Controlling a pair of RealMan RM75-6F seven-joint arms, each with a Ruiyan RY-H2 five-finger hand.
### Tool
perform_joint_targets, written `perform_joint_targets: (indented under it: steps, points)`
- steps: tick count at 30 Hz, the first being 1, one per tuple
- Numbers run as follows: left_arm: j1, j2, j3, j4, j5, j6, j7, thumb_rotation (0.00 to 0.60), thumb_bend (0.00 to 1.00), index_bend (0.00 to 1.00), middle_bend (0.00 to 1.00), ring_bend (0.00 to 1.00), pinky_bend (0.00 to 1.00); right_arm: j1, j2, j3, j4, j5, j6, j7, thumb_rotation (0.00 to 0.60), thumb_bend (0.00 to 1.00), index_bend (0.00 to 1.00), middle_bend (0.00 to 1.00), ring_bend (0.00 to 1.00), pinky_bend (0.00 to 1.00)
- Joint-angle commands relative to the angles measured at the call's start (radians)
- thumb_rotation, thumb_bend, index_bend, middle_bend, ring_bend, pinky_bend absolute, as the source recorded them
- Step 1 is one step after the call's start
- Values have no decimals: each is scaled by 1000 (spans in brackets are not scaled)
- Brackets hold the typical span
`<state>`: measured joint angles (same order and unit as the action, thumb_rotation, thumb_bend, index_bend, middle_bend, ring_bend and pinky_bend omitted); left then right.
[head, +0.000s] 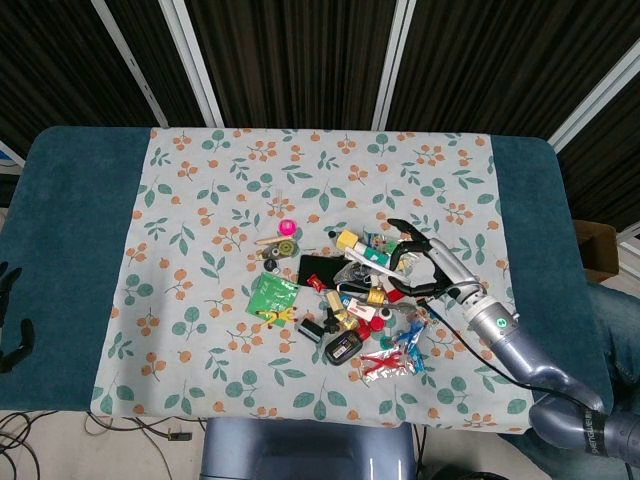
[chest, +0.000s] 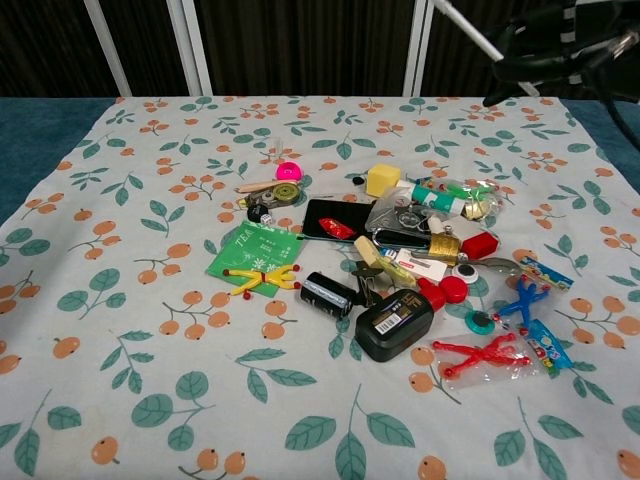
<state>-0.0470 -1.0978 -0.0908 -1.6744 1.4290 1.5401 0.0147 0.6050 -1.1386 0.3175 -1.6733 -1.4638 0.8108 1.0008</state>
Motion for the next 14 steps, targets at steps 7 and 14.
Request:
perform_joint_targets:
  steps: [7,14]
  points:
    - [0,-1,0,0,0,0,2,600,572,52,0,0,87,10,84,-87,106,-263,187,472,600,511,650,75,37,229]
    - [1,-2,0,1,0,1,1,600,572,52,0,0,87,44,82,-155,187,-347,297,669,600,510,650,75,37,229]
